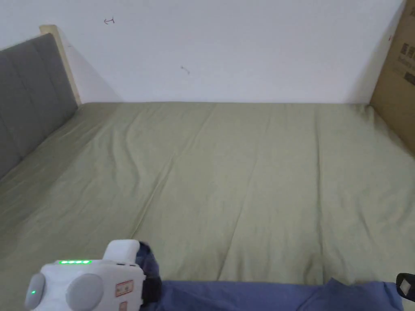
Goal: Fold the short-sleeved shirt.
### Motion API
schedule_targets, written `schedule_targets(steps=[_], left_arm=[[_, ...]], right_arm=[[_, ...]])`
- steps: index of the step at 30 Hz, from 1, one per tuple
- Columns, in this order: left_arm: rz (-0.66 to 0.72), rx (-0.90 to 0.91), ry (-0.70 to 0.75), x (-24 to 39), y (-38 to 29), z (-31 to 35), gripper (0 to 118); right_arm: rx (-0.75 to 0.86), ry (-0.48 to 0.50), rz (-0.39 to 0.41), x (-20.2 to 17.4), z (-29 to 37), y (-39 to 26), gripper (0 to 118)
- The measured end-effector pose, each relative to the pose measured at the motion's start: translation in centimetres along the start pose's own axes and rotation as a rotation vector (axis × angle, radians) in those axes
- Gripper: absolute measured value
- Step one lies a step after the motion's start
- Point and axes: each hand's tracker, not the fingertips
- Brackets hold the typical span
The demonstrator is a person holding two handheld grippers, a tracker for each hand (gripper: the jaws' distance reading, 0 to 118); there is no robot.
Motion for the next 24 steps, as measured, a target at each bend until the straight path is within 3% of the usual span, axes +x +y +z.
schedule_targets(steps=[3,5,7,8,9,14,15,16,17,18,19,20,24], left_arm=[[0.016,-0.071,-0.165,5.7,0.2,-2.6,9],[-0.010,-0.126,-0.203,7.8,0.7,-5.2,20],[-0.018,-0.170,-0.235,8.8,1.3,-8.3,68],[-0.004,-0.199,-0.266,8.7,1.7,-9.6,88],[0.021,-0.232,-0.306,8.1,2.2,-10.5,105],[0.068,-0.175,-0.423,8.2,2.5,-8.9,108],[0.078,-0.162,-0.447,7.6,3.0,-8.8,106],[0.026,-0.061,-0.246,9.3,1.1,-4.6,99],[0.010,-0.033,-0.212,8.7,1.1,-3.8,79],[-0.008,-0.026,-0.164,8.0,1.0,-3.0,31],[-0.032,-0.017,-0.114,7.0,0.9,-3.4,0],[-0.049,-0.027,-0.089,6.4,0.8,-3.6,1],[0.014,-0.146,-0.242,6.1,-0.4,-7.0,1]], right_arm=[[0.020,-0.001,0.011,0.2,1.2,-0.5,0],[0.025,-0.003,0.005,-0.2,0.4,0.1,0],[0.030,-0.010,-0.004,-0.1,0.4,0.1,0],[0.140,-0.015,0.135,1.2,0.9,1.1,0],[0.134,-0.017,0.118,1.2,1.0,1.0,0],[0.146,-0.026,0.092,0.4,2.3,-1.5,0],[0.148,-0.027,0.086,0.2,2.6,-2.0,0],[0.211,-0.059,0.137,2.6,2.9,0.4,0],[0.215,-0.060,0.132,2.2,3.3,-0.5,0],[0.214,-0.060,0.130,2.1,3.4,-0.7,0],[0.209,-0.055,0.122,1.5,3.8,-1.9,0],[0.119,-0.021,0.026,2.3,2.9,-2.0,0],[0.078,-0.027,0.027,2.6,2.1,-1.5,0]])
